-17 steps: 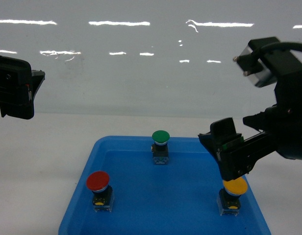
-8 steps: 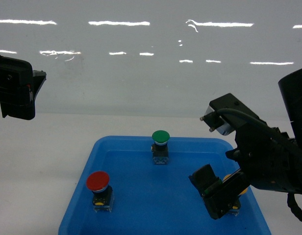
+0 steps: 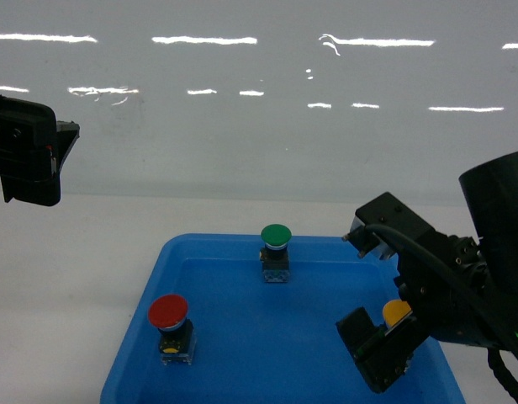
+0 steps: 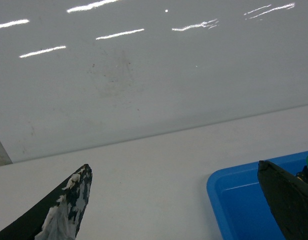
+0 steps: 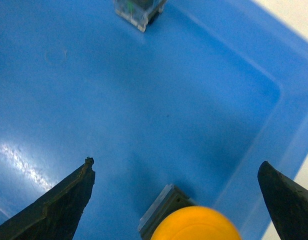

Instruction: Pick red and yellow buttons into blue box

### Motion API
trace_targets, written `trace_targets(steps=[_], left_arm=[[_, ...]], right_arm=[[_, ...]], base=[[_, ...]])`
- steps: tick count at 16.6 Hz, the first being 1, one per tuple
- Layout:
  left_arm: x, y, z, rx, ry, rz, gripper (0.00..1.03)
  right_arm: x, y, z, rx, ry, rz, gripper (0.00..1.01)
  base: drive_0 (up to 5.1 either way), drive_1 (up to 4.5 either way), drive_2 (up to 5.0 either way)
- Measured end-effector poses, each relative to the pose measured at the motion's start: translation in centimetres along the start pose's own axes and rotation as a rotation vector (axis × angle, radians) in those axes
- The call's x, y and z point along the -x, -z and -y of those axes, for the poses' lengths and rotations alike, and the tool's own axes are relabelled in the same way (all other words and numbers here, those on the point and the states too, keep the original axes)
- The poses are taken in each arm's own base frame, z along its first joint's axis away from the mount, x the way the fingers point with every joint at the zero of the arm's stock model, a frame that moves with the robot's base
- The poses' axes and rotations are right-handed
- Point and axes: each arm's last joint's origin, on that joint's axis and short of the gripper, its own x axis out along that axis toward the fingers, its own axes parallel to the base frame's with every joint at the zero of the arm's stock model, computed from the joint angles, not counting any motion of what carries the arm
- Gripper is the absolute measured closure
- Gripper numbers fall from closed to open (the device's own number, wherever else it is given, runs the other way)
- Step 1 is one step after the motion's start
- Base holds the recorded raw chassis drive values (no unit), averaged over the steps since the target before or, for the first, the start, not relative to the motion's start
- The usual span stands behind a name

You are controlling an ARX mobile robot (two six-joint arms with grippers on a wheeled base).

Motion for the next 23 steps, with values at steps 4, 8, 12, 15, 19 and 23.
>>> trace_targets(steps=[4, 8, 12, 15, 19, 23], left_arm=[[0.0, 0.0, 0.0, 0.0, 0.0, 0.0, 0.05], [0.0, 0.0, 0.0, 0.0, 0.0, 0.0, 0.05], [0.0, 0.0, 0.0, 0.0, 0.0, 0.0, 0.05], [0.0, 0.0, 0.0, 0.0, 0.0, 0.0, 0.05], [0.0, 0.0, 0.0, 0.0, 0.0, 0.0, 0.05], [0.0, 0.0, 0.0, 0.0, 0.0, 0.0, 0.05]], right_arm=[[-0.9, 1.3, -0.1, 0.011, 0.009, -0.034, 0.03], [-1.8, 1.9, -0.7, 0.031, 0.012, -0.037, 0.03], [-2.4, 1.3, -0.6, 0.033, -0.001, -0.007, 0.03], [-2.5, 1.4, -0.6, 0.025, -0.004, -0.015, 0.32], [-2.5, 1.6, -0.7, 0.021, -0.002, -0.023, 0.63], [1.5, 0.3, 1.7, -0.125, 0.107, 0.138, 0.64]], base=[[0.0, 0.0, 0.0], [0.0, 0.0, 0.0], [0.0, 0.0, 0.0], [0.0, 0.0, 0.0], [0.0, 0.0, 0.0], [0.0, 0.0, 0.0]])
